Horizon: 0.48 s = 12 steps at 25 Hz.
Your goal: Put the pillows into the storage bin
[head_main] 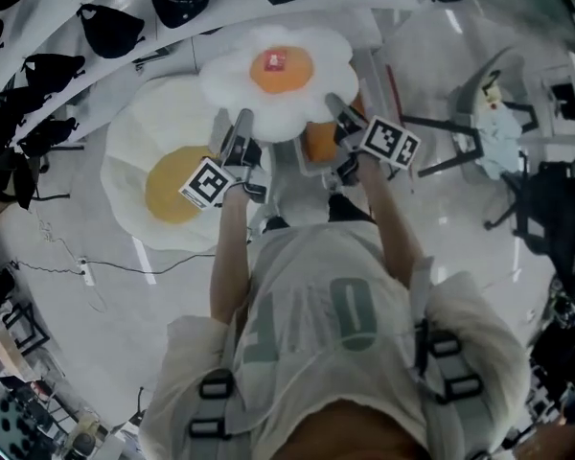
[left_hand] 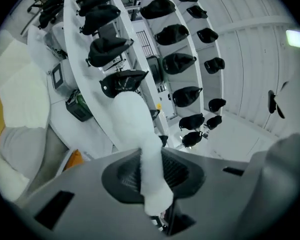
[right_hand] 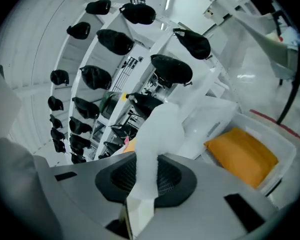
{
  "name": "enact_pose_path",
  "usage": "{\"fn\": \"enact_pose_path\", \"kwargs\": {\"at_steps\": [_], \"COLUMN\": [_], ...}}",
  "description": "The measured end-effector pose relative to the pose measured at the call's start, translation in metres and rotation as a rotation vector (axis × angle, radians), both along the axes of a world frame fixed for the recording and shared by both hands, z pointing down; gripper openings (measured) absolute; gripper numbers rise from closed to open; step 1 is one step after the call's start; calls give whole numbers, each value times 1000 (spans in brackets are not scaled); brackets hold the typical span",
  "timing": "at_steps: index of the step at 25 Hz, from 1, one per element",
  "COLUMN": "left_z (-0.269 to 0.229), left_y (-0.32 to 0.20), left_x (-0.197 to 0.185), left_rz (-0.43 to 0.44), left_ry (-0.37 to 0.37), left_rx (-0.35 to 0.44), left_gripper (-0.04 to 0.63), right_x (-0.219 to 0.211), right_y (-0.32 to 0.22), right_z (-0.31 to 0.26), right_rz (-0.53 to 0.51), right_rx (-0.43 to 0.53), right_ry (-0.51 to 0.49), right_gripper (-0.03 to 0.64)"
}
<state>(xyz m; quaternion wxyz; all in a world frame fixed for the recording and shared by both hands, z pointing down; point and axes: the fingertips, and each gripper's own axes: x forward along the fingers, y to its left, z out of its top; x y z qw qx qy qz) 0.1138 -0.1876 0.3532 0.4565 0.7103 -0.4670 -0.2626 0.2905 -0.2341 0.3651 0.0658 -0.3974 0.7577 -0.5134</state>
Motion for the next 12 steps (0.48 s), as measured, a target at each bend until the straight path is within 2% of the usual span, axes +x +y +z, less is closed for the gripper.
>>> {"fn": "enact_pose_path", "kwargs": {"at_steps": [3, 5, 7, 12], "left_z": [-5, -5, -2, -4], "left_y": [-39, -59, -70, -98], "left_x": [68, 103, 128, 181], "left_rz": [43, 59, 67, 116], "left_ry": [40, 30, -5, 24], "left_rx": [39, 27, 7, 62], "left_gripper": [80, 80, 80, 81], "right_x": [67, 104, 133, 182], "right_y": [-31, -48, -59, -77], "right_z": [1, 1, 0, 8], "right_rz": [36, 64, 77, 104], "right_rx": [-9, -13, -10, -13], "right_ry": [6, -13, -8, -5], "right_gripper": [66, 66, 66, 66]}}
